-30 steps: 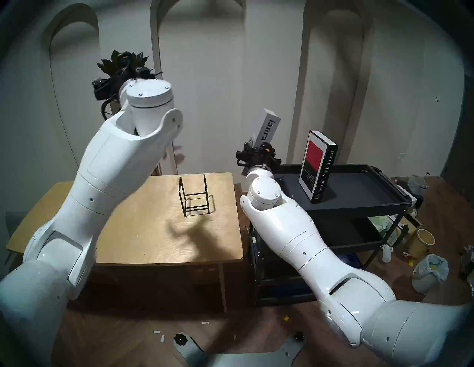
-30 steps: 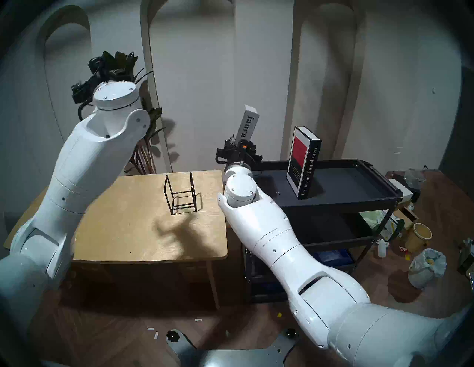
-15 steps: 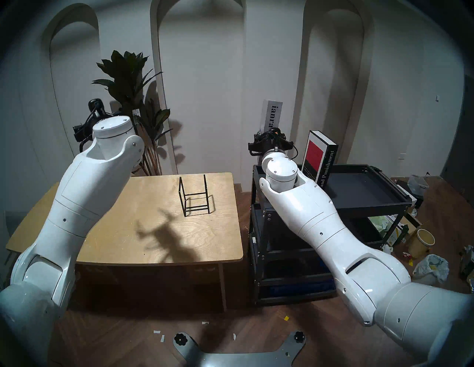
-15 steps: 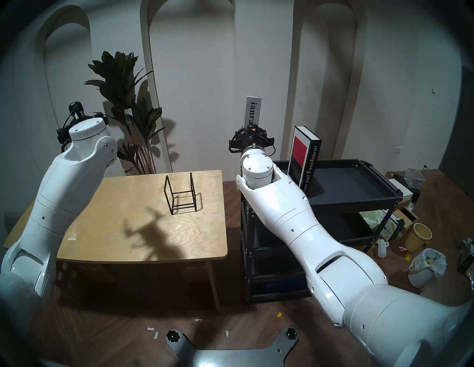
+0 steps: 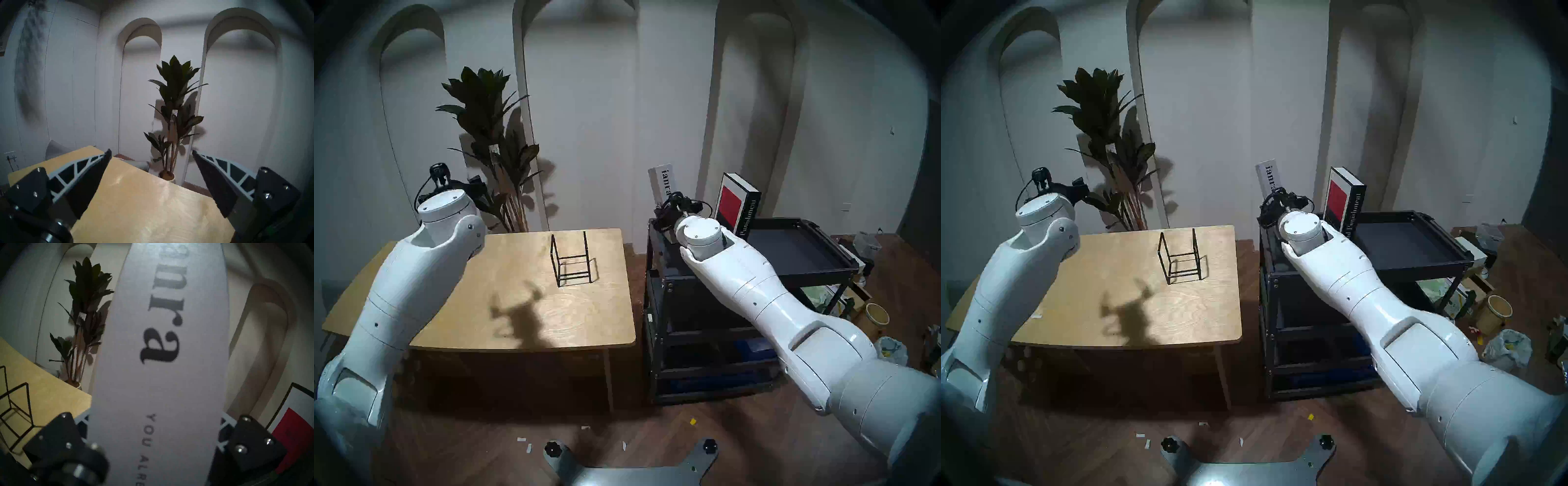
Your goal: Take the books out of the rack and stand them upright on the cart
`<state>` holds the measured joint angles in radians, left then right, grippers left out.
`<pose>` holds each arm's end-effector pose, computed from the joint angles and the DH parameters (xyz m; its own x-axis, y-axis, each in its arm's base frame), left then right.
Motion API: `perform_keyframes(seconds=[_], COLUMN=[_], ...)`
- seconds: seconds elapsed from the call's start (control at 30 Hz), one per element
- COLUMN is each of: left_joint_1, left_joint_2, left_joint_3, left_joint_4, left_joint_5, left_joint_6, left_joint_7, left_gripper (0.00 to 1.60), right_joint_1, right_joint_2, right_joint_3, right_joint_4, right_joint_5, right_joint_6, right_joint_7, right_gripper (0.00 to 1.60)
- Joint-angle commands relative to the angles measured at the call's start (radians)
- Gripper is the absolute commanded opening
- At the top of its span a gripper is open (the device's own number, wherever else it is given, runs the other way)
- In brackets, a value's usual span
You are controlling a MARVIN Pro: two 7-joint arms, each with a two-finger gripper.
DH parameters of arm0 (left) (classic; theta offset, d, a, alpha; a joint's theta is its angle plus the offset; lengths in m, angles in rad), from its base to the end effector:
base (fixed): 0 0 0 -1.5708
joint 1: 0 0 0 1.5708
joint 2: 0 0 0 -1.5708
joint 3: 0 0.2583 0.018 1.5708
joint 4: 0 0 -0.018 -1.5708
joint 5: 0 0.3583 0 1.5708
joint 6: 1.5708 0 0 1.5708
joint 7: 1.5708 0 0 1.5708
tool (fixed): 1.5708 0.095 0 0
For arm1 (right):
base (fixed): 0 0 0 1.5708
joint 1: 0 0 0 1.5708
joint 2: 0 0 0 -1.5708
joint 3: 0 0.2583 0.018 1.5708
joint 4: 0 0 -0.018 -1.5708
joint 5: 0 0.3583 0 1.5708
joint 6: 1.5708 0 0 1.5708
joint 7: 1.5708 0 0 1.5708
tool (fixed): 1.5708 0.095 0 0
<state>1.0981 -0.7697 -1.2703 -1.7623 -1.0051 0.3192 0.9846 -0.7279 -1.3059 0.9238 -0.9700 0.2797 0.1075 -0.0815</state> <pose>0.4985 0.1247 -0.0404 -0.0162 0.0876 0.9960 0.5524 -0.8295 0.0820 0.6321 0.0732 -0.1595 -0.0492 0.3449 0.9374 0.2198 -0.9117 0.3470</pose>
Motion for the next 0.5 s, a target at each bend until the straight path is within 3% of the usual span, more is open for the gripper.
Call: perform_keyframes(seconds=[0.0, 0.13, 0.47], left_joint_1=[0.063, 0.081, 0.086], left_joint_2=[0.038, 0.034, 0.021], left_joint_3=[-0.017, -0.006, 0.023], left_joint_4=[-0.039, -0.049, -0.05], left_joint_5=[0.016, 0.028, 0.05], left_joint_6=[-0.058, -0.084, -0.09], left_joint_7=[-0.038, -0.044, -0.042], left_gripper=[1.6, 1.6, 1.6], right_joint_1=[0.017, -0.018, -0.051], right_joint_2=[0.044, 0.043, -0.009], right_joint_3=[0.036, 0.082, 0.154], right_joint_4=[0.004, 0.043, 0.157], right_joint_5=[0.025, 0.065, 0.099], right_joint_6=[-0.112, -0.183, -0.319], right_joint_7=[0.089, 0.144, 0.162], right_gripper=[0.0, 0.0, 0.0])
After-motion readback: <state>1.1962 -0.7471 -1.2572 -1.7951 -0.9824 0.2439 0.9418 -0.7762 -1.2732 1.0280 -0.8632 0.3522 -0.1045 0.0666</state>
